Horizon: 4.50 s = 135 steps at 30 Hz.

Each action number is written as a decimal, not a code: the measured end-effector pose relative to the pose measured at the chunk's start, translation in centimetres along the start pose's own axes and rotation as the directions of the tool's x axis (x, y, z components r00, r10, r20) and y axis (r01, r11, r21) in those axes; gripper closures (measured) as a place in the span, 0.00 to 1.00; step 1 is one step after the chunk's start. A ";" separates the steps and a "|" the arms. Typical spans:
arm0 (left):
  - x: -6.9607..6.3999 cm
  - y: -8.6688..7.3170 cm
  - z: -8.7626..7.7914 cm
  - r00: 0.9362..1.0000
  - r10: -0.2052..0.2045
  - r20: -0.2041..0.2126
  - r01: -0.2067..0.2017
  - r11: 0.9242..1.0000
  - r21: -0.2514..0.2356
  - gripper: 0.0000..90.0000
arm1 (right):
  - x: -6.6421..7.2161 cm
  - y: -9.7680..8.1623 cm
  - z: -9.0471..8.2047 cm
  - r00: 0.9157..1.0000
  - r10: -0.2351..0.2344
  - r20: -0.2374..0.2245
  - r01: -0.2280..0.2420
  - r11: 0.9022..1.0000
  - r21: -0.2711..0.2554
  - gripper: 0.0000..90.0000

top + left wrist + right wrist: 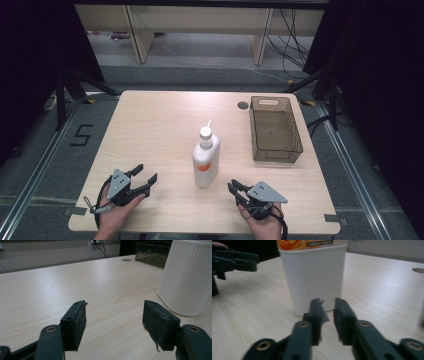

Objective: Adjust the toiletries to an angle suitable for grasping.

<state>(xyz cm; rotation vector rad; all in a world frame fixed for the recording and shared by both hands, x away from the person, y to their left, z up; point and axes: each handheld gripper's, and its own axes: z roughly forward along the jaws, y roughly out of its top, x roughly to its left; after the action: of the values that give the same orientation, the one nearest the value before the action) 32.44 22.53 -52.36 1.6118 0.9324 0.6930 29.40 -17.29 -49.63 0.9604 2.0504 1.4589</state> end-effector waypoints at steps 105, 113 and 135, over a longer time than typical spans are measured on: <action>0.4 0.1 -0.1 0.999 -0.032 0.017 0.032 0.999 0.015 0.39 | 5.5 6.8 9.7 1.000 0.027 0.003 -0.026 0.999 -0.047 1.00; 0.4 0.1 0.0 0.999 -0.027 0.023 0.026 1.000 0.016 0.39 | 5.9 7.0 9.7 0.999 0.037 -0.012 -0.037 0.996 -0.075 0.91; 0.2 0.1 0.2 0.998 -0.053 -0.029 0.053 0.999 0.002 0.38 | 5.3 8.7 5.0 0.987 0.104 0.122 -0.071 0.966 -0.247 0.55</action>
<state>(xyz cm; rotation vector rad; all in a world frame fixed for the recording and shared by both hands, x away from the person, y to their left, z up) 32.77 22.61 -52.29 1.5773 0.9938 0.6803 31.87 -8.43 -42.99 1.0282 1.7076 1.6004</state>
